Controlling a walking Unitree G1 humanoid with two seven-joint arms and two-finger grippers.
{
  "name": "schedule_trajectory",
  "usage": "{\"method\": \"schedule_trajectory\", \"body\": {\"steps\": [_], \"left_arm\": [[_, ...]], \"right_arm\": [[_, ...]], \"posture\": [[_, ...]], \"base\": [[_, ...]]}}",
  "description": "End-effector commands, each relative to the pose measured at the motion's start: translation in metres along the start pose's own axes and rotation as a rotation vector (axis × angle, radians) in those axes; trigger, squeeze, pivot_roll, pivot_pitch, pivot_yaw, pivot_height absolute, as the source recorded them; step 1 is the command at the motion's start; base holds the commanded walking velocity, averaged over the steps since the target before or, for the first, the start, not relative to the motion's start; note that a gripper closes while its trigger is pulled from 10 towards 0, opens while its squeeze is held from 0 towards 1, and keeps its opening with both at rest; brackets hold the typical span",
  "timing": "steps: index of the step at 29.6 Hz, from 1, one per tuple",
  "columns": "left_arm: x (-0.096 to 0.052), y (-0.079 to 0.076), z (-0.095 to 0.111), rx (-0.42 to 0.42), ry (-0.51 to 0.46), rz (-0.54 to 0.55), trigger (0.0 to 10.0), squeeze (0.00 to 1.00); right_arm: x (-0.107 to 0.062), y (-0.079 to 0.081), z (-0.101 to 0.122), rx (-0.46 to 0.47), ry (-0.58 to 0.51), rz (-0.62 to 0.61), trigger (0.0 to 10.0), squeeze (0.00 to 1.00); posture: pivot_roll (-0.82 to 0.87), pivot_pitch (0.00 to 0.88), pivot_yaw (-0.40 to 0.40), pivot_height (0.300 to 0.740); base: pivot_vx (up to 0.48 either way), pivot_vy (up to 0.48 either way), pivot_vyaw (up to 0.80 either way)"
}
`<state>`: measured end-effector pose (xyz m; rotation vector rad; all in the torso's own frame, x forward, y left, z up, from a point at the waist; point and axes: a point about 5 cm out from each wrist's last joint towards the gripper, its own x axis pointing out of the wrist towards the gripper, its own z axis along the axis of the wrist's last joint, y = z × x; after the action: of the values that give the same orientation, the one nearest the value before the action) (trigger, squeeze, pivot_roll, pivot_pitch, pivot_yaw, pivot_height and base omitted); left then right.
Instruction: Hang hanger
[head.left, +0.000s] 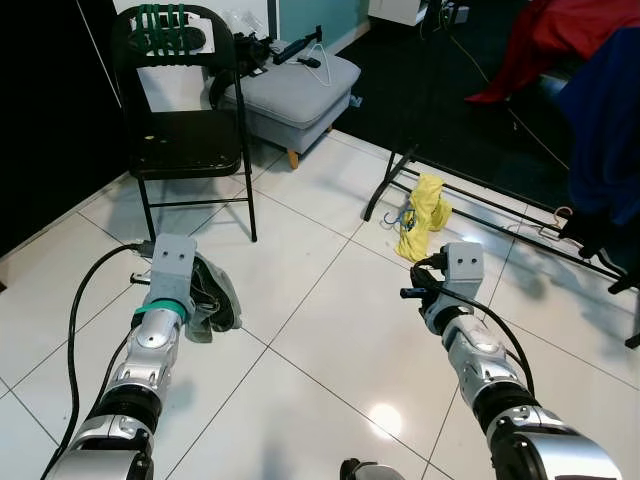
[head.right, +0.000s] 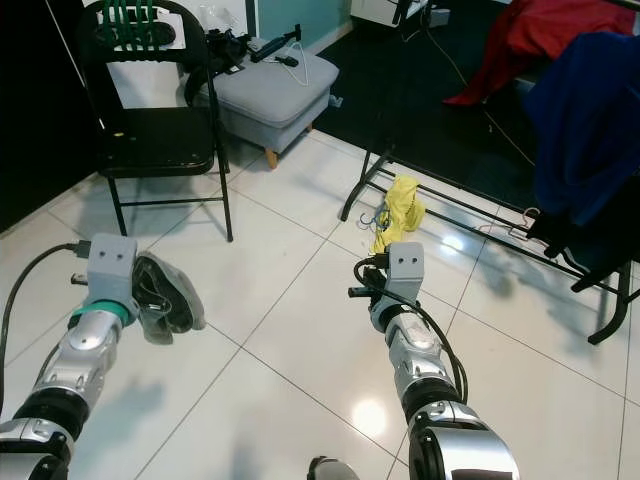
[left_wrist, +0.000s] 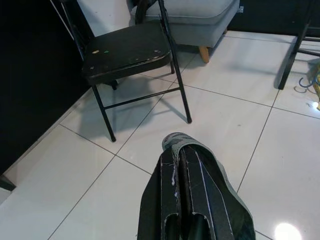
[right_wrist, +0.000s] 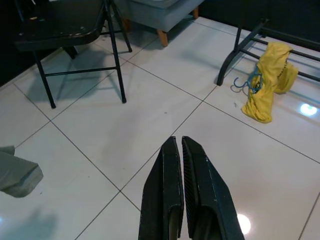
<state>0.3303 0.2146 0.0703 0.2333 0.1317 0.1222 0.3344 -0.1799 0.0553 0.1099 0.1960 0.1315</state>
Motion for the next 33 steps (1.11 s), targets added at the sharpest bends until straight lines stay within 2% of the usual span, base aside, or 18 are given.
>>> {"method": "schedule_trajectory", "body": {"steps": [1,19,26,32,33], "left_arm": [[-0.001,-0.001,-0.001,-0.001,-0.001,0.0,10.0,0.0],[0.002,-0.006,0.003,-0.008,-0.002,-0.001,10.0,0.0],[0.004,0.005,0.004,-0.014,-0.004,0.04,10.0,0.0],[0.009,0.007,0.013,-0.006,-0.026,0.038,10.0,0.0],[0.013,0.01,0.024,-0.016,-0.06,0.044,10.0,0.0]], "right_arm": [[-0.001,0.0,-0.003,0.004,0.011,-0.004,10.0,0.0],[-0.001,-0.002,-0.002,0.005,0.01,-0.011,10.0,0.0],[0.004,-0.007,0.012,-0.006,-0.02,-0.022,10.0,0.0],[0.003,-0.015,0.014,-0.009,-0.028,-0.045,10.0,0.0],[0.002,-0.017,0.013,-0.006,-0.025,-0.054,10.0,0.0]], "posture": [[0.01,0.0,0.049,0.74],[0.01,0.0,0.034,0.74],[-0.01,0.0,0.043,0.74],[0.0,0.0,0.052,0.74],[0.01,0.0,0.045,0.74]], "base": [[0.0,0.0,0.0],[0.0,0.0,0.0],[0.0,0.0,0.0],[0.0,0.0,0.0],[0.0,0.0,0.0]]}}
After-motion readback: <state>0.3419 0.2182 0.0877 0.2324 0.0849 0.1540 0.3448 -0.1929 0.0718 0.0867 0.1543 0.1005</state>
